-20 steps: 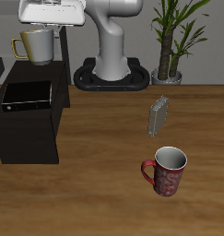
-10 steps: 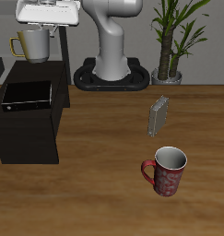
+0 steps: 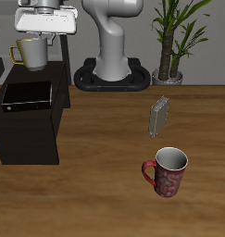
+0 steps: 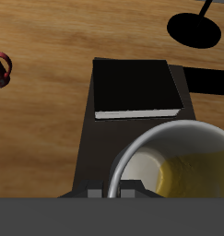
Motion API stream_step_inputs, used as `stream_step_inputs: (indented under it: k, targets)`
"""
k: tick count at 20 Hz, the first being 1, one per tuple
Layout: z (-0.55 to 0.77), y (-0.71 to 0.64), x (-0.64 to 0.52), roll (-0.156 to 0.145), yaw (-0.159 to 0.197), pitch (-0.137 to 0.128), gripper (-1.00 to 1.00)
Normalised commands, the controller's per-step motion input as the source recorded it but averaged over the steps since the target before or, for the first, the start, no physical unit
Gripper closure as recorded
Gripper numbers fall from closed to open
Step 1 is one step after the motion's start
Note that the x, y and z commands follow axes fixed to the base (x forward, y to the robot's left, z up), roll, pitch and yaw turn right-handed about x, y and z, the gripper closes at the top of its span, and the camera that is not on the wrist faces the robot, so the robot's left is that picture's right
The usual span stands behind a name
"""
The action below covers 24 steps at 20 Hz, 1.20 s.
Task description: Place the black book flat on top of the shelf and place the white-yellow mug on top of the shelf
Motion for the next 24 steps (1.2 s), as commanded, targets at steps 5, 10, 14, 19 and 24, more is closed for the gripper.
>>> stream_step_inputs:
  k: [5, 10, 14, 19, 24]
  targets:
    - [-0.06, -0.10, 0.04, 0.033, -0.034, -0.021, 1.00]
    - [-0.10, -0.02, 0.14, 0.051, -0.008, -0.016, 1.00]
    - [-0.11, 0.06, 0.12, 0.029, 0.040, -0.002, 1.00]
    - [-0.18, -0.02, 0.22, 0.029, 0.002, 0.015, 1.00]
    - [-0.21, -0.02, 0.05, -0.039, -0.049, 0.082, -1.00]
